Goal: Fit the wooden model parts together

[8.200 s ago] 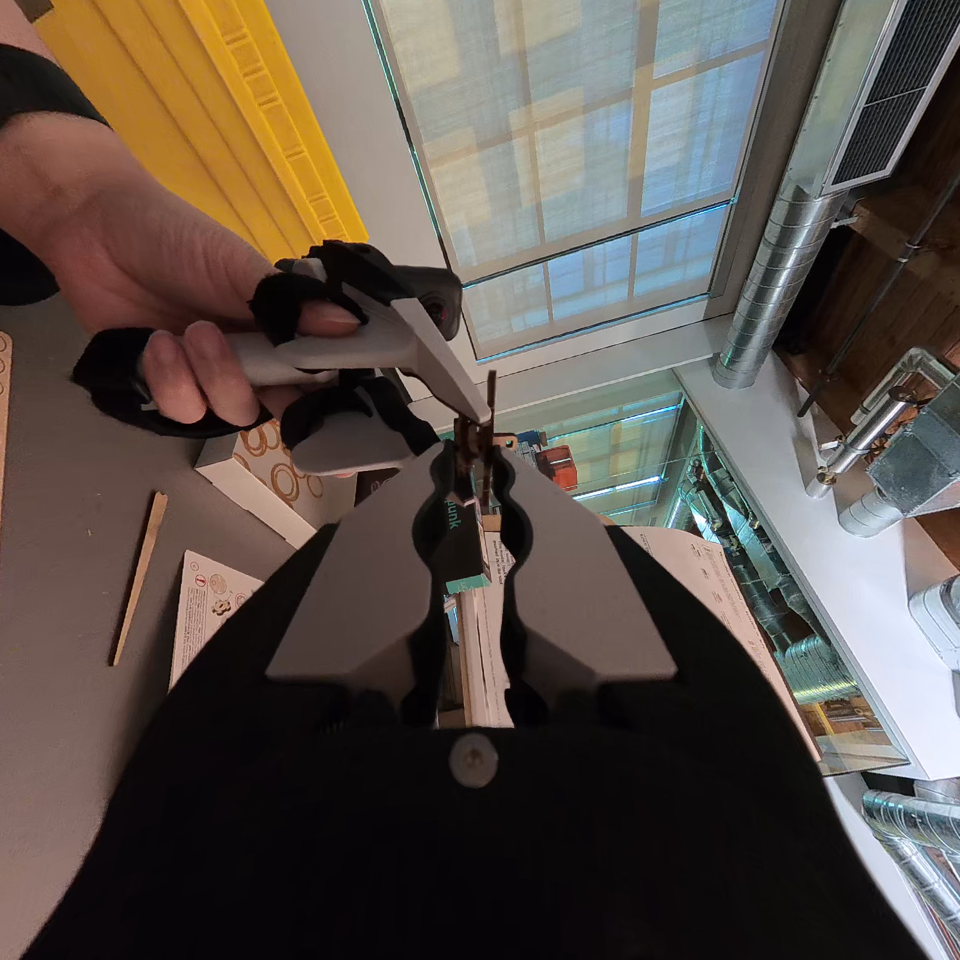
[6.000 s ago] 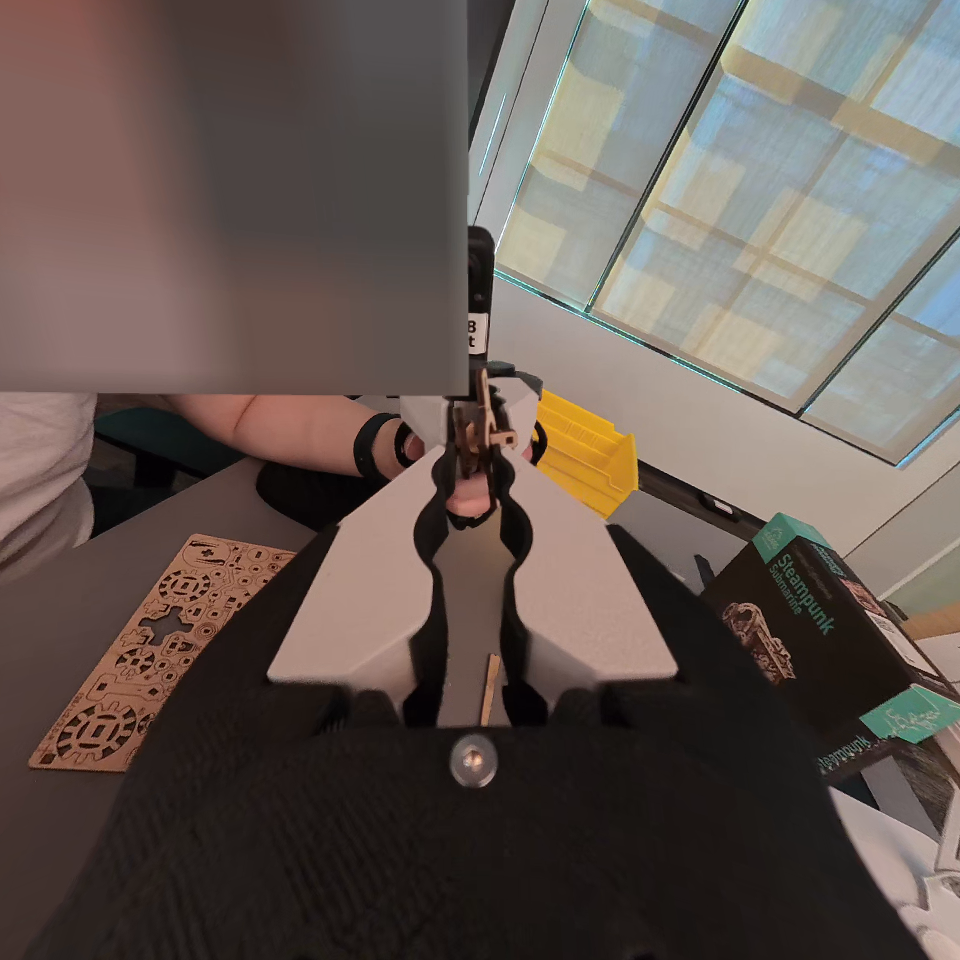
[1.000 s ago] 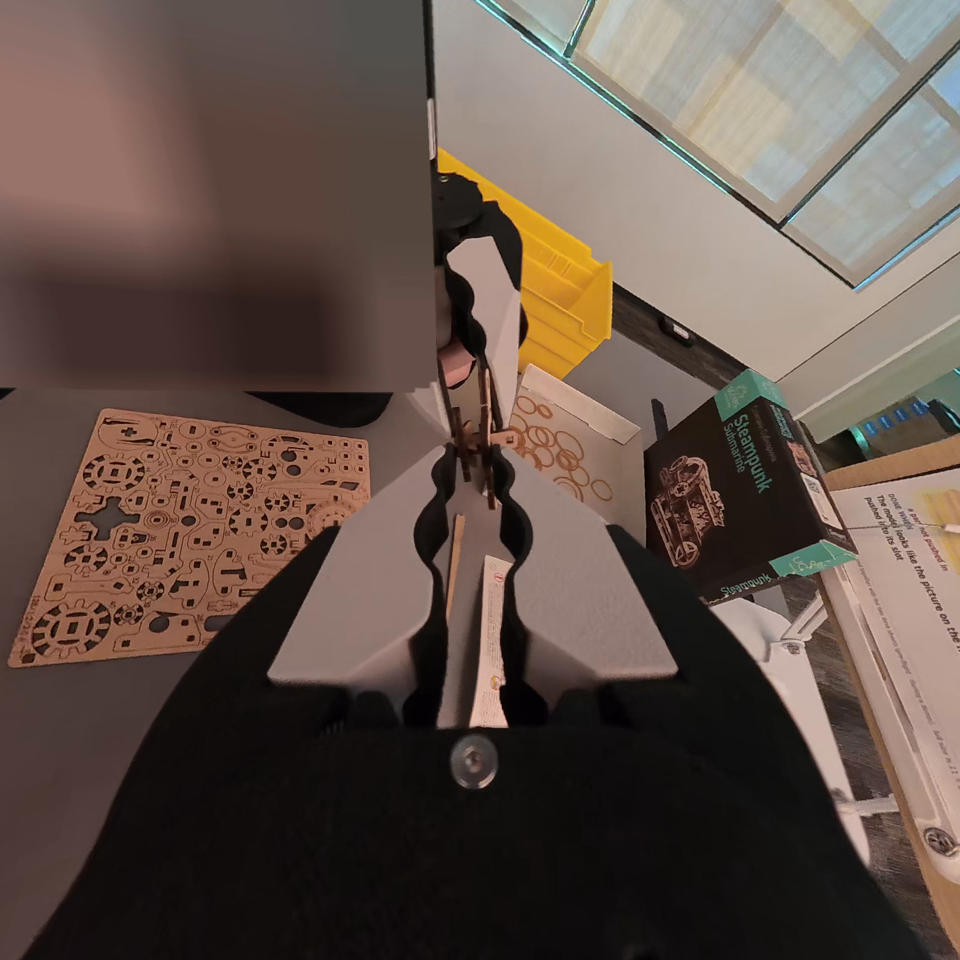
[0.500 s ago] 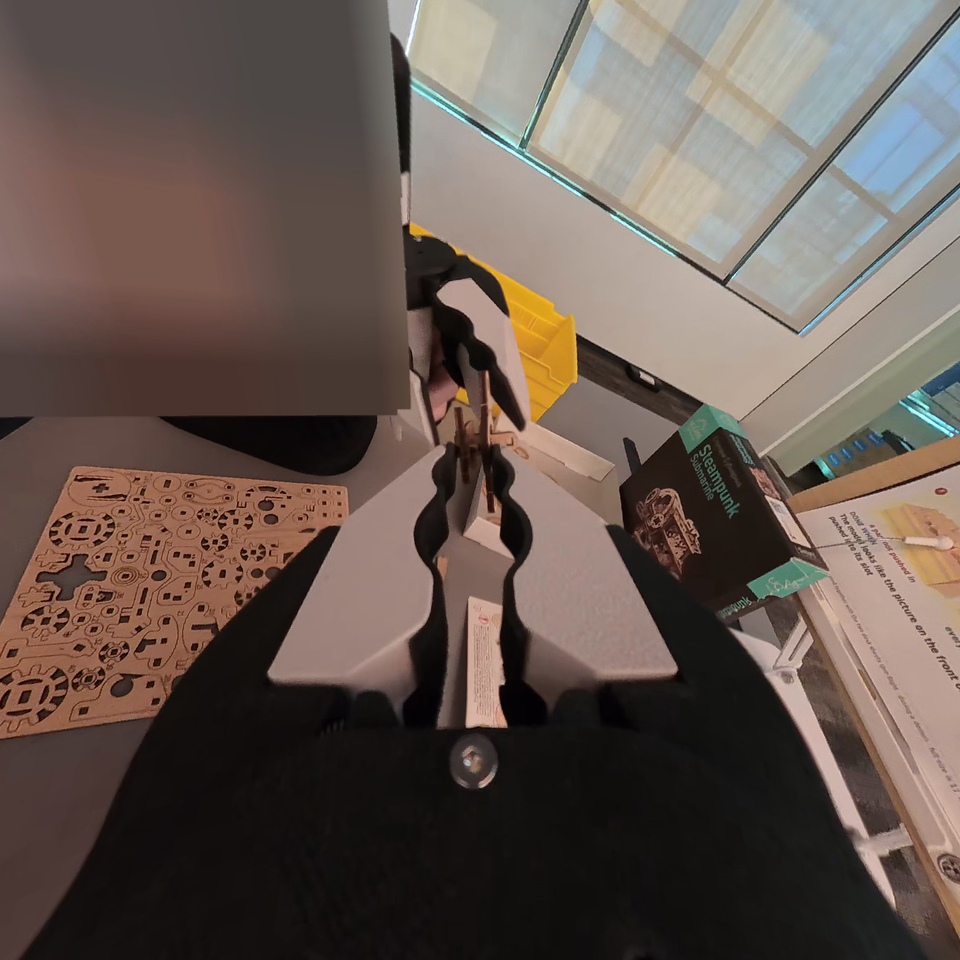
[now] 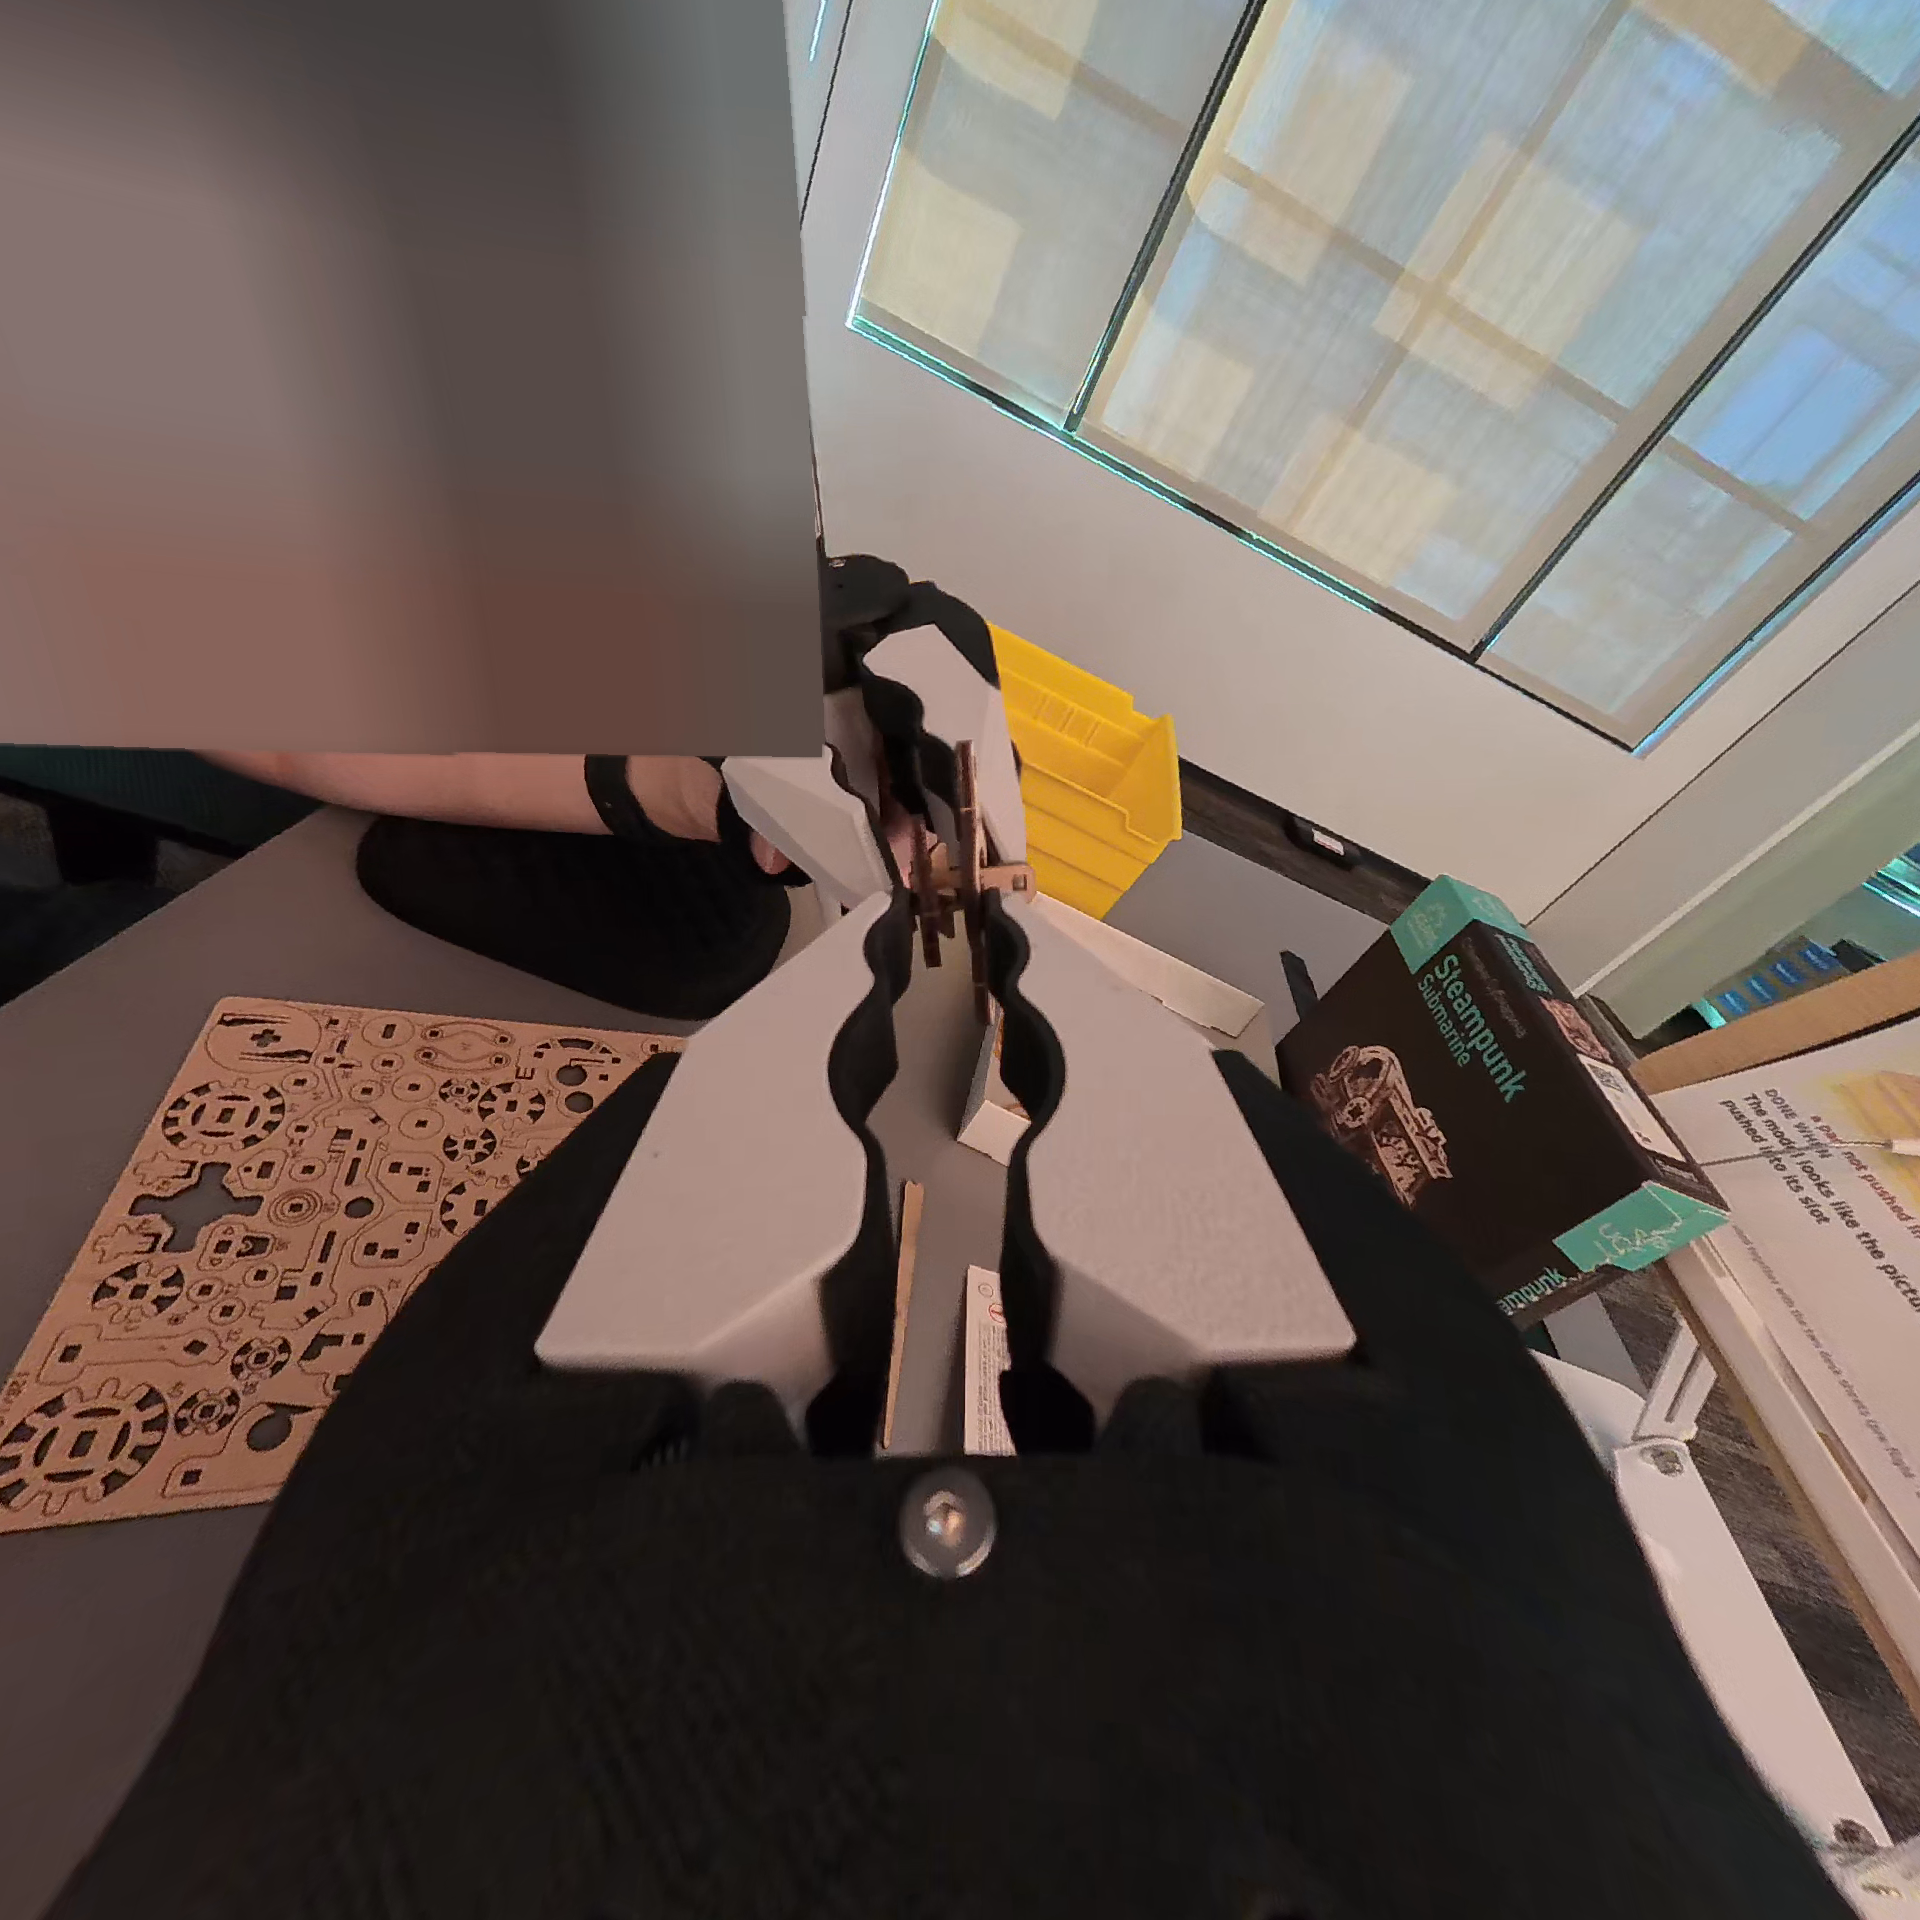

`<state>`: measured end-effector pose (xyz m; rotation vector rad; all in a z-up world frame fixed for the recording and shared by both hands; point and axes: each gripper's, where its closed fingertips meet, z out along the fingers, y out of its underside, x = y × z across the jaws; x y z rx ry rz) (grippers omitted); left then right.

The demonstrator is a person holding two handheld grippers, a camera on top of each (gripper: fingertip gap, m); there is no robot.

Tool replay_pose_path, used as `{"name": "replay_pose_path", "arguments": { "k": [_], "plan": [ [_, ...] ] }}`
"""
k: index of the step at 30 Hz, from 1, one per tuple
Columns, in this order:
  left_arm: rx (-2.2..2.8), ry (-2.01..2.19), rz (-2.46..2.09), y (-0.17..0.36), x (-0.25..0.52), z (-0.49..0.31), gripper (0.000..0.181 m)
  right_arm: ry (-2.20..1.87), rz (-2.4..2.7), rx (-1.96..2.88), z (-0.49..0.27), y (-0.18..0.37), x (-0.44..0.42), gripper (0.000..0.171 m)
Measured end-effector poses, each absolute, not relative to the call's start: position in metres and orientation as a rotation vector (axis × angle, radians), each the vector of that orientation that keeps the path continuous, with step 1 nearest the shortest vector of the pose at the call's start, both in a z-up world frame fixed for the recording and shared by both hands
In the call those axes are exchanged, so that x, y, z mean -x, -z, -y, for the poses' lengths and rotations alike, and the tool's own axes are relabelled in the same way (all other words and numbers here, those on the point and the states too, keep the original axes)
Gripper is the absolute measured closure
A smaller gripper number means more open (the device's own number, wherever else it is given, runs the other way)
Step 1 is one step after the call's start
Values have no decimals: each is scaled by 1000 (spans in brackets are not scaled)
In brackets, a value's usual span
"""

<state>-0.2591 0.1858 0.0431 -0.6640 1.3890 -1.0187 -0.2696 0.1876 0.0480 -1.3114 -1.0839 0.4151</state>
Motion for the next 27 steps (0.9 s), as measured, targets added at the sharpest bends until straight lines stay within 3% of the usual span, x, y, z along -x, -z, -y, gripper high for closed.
{"name": "replay_pose_path", "arguments": {
  "k": [27],
  "plan": [
    [641, 929, -1421, -38, 257, -186, 165, -362, 1117, 1239, -187, -43, 268, 159]
  ]
}}
